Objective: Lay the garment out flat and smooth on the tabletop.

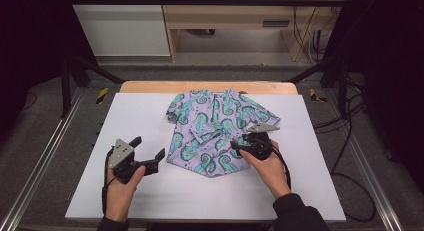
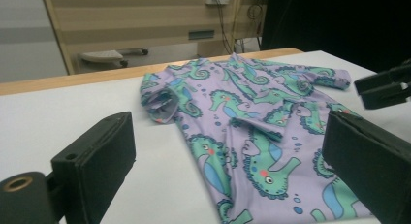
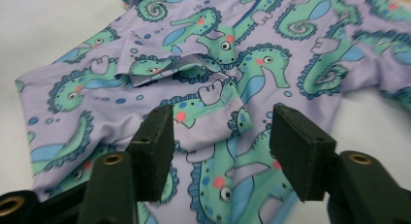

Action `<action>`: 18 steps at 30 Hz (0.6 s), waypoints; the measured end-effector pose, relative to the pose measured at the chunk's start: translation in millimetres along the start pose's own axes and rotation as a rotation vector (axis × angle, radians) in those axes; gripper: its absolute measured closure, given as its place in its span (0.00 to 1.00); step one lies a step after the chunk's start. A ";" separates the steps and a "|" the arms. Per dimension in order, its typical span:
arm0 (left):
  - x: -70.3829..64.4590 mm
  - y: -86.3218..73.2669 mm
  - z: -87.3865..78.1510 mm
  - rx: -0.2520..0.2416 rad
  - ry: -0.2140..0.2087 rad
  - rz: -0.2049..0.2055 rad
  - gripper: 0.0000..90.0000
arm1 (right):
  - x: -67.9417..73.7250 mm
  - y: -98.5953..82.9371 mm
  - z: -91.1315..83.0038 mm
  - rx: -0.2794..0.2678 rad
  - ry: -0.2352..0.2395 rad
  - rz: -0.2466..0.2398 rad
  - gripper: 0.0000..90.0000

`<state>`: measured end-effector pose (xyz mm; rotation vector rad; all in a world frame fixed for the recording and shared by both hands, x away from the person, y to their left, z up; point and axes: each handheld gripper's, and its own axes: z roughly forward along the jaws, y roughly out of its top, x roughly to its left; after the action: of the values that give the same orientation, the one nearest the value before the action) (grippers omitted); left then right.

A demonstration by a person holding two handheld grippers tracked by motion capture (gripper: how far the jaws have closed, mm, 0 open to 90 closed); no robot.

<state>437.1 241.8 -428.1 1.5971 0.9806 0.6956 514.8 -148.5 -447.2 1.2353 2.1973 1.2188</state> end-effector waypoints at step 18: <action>12.7 -2.3 -8.6 0.011 0.007 -0.039 0.08 | 16.0 3.9 34.8 0.032 0.059 0.019 0.96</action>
<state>435.6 257.2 -428.9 1.5816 1.0198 0.6702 530.0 -116.4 -462.3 1.2501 2.2605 1.2479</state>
